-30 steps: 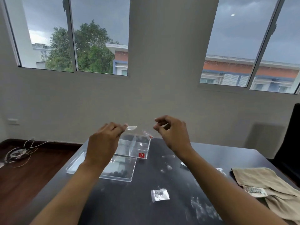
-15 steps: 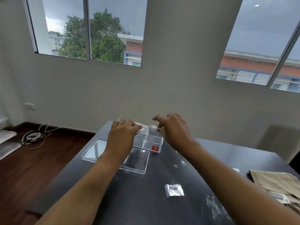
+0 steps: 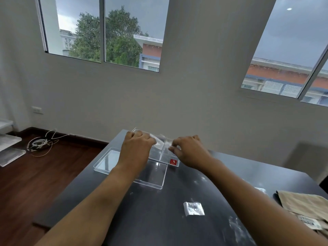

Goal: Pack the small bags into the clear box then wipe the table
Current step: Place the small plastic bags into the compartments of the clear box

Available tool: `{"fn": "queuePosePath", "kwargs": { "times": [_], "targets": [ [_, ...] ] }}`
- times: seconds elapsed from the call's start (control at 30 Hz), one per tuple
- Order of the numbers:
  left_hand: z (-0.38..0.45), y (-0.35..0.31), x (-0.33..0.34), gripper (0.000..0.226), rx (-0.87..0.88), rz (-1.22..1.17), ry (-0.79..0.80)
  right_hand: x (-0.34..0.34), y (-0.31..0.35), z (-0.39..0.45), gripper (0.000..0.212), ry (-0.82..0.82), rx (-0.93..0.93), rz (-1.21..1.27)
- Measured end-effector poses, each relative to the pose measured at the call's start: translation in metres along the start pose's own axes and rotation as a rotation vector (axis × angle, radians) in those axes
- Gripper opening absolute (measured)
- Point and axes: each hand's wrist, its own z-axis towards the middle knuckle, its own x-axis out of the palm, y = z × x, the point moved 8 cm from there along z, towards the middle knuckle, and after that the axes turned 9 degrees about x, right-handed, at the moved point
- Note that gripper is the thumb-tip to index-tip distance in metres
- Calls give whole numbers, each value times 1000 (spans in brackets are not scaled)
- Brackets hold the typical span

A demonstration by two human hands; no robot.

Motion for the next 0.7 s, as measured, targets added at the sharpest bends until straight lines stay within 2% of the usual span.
{"fn": "queuePosePath", "kwargs": {
  "times": [0.1,0.13,0.27,0.33,0.47,0.6,0.7],
  "targets": [
    [-2,-4,6,30,27,61,13,16,-1,-2,43,115,-11,13],
    [-2,-4,8,32,30,61,15,18,-1,-3,44,139,-21,50],
    [-4,-8,12,61,59,0,28,9,-4,-7,45,67,-51,109],
    [-3,-8,12,60,58,-15,27,1,-5,-9,49,35,-90,34],
    [-1,-11,10,56,68,23,58,11,1,-18,68,106,-239,-231],
    [-5,-18,16,49,129,25,91,23,0,-17,52,118,-298,-264],
    [-3,-15,17,48,130,-14,61,20,-3,-15,52,127,-292,-198]
  ]
}}
